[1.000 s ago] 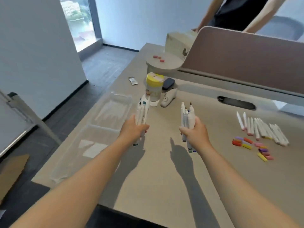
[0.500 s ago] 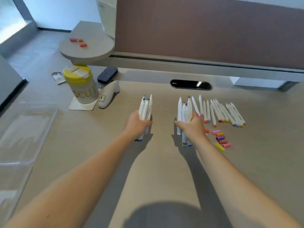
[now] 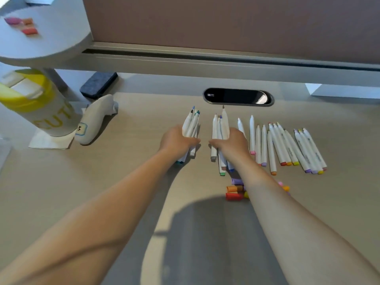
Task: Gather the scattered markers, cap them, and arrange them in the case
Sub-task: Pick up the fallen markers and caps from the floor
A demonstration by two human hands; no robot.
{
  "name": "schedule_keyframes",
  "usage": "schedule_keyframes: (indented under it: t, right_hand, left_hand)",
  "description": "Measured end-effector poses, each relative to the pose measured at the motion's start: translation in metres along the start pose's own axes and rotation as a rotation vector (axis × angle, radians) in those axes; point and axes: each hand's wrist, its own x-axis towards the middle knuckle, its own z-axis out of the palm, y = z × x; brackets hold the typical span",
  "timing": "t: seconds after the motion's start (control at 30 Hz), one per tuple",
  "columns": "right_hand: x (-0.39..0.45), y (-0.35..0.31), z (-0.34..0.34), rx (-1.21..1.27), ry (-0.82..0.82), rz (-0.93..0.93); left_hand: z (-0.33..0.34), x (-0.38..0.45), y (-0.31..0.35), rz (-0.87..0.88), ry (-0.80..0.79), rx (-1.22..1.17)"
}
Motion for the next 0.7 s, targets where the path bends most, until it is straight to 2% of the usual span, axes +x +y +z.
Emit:
schedule_keyframes:
  t: [0.27, 0.7]
  right_hand:
    - [0.011, 0.003, 0.002, 0.041, -0.013, -0.017]
    - [0.013, 0.02, 0.01, -0.01, 0.138, 0.001]
  left_hand:
    - [0.004, 0.012, -0.002, 0.015, 0.087, 0.117]
    - [0.006, 0.008, -0.012, -0.056, 0.34, 0.141]
